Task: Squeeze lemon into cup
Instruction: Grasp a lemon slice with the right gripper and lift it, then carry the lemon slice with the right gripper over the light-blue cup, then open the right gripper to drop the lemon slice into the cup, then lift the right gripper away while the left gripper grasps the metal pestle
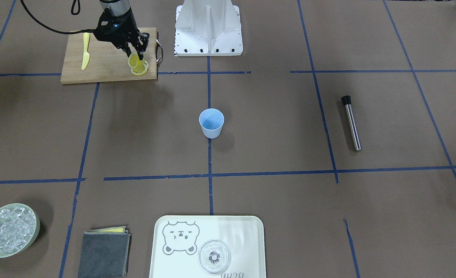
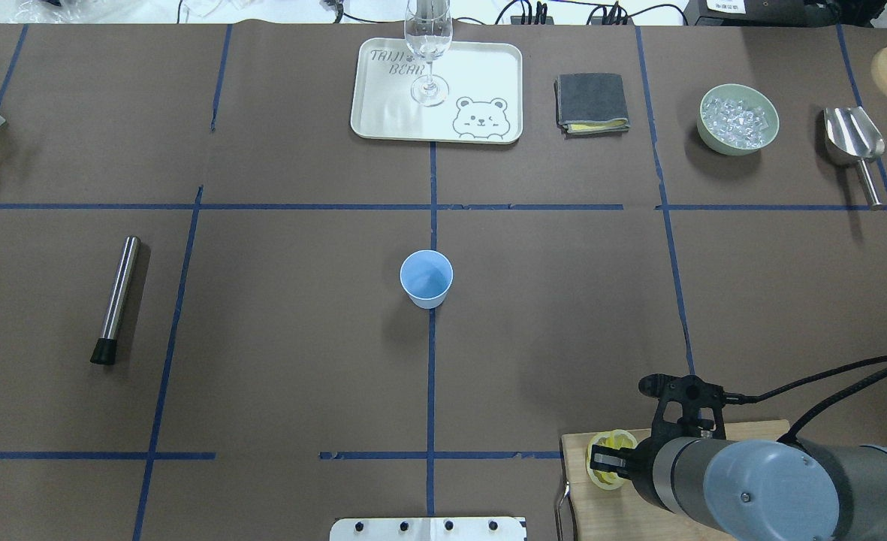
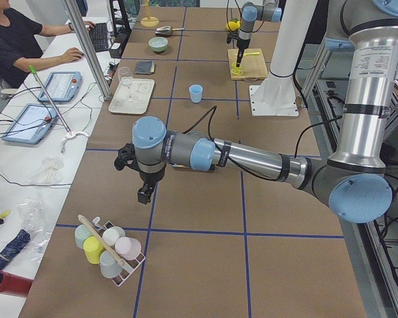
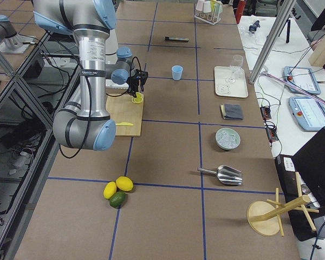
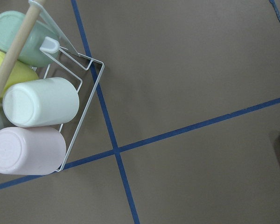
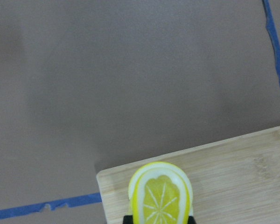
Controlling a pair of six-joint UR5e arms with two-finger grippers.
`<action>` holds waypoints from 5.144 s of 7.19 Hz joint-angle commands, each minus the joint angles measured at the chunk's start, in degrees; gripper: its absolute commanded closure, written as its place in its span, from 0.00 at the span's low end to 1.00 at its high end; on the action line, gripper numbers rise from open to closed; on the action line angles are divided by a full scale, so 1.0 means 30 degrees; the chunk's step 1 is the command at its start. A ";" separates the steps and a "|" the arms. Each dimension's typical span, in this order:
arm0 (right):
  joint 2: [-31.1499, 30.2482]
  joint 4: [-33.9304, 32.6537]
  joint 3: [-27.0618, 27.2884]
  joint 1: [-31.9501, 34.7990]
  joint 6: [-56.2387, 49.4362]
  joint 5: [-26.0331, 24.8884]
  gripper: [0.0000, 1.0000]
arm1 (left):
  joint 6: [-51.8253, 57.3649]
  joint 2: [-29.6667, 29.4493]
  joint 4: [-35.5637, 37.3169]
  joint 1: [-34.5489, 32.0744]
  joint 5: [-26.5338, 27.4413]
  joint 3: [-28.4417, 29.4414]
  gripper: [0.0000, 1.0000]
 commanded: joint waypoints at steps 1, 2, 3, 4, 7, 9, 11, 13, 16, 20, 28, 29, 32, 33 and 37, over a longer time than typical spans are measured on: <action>0.1064 -0.0122 -0.0047 0.0603 0.0000 0.0029 0.69 | -0.0003 0.0000 0.0033 -0.0002 0.0000 0.0000 0.00; 0.1679 -0.0326 -0.0106 0.1100 -0.0029 0.0029 0.66 | -0.0003 0.0029 0.0033 -0.0002 0.0000 0.0029 0.00; 0.2758 -0.1546 -0.0223 0.1627 -0.0058 0.0377 0.66 | 0.0026 0.0203 0.0033 -0.0002 0.0000 0.0000 0.00; 0.4886 -0.3095 -0.0717 0.2299 -0.0145 0.0526 0.66 | 0.0026 0.0234 0.0033 -0.0002 0.0000 0.0000 0.00; 0.8564 -0.4781 -0.2593 0.4000 -0.0263 0.0615 0.66 | 0.0026 0.0263 0.0033 -0.0002 0.0000 0.0000 0.00; 1.0786 -0.4607 -0.4812 0.5202 -0.0293 0.1111 0.65 | 0.0026 0.0263 0.0033 -0.0002 0.0000 0.0000 0.00; 1.3040 -0.4518 -0.7038 0.6139 -0.0293 0.1171 0.64 | -0.0003 0.0292 0.0062 -0.0002 0.0000 -0.0263 0.00; 1.5036 -0.4488 -0.9470 0.6729 -0.0409 0.1347 0.63 | -0.0003 0.0293 0.0091 -0.0002 0.0000 -0.0352 0.00; 1.5749 -0.2368 -1.2225 0.6556 -0.0323 0.1551 0.56 | -0.0003 0.0293 0.0062 -0.0002 0.0000 -0.0381 0.00; 1.5252 -0.1793 -1.2413 0.6467 -0.0322 0.2431 0.53 | -0.0003 0.0293 0.0179 -0.0002 0.0000 -0.0586 0.00; 1.5045 -0.1939 -1.1946 0.6320 -0.0351 0.2577 0.06 | -0.0033 0.0966 0.0209 -0.0002 0.0000 -0.1377 0.00; 1.3536 -0.2055 -0.9999 0.6726 -0.0496 0.3187 0.00 | -0.0091 0.0909 0.0122 0.0114 0.0029 -0.1145 0.00; 0.8731 -0.3198 -0.4805 0.8865 -0.4205 0.5273 0.00 | -0.7788 0.0674 -0.3023 0.4282 0.0234 -0.1491 0.00; 0.7324 -0.3199 -0.4011 0.9507 -0.5727 0.5418 0.00 | -1.0001 0.0674 -0.4493 0.6480 0.0234 -0.1726 0.00; 0.4562 -0.3023 -0.3564 1.1764 -1.0242 0.6733 0.00 | -1.9075 0.0499 -0.9340 1.2651 0.3569 -0.0449 0.01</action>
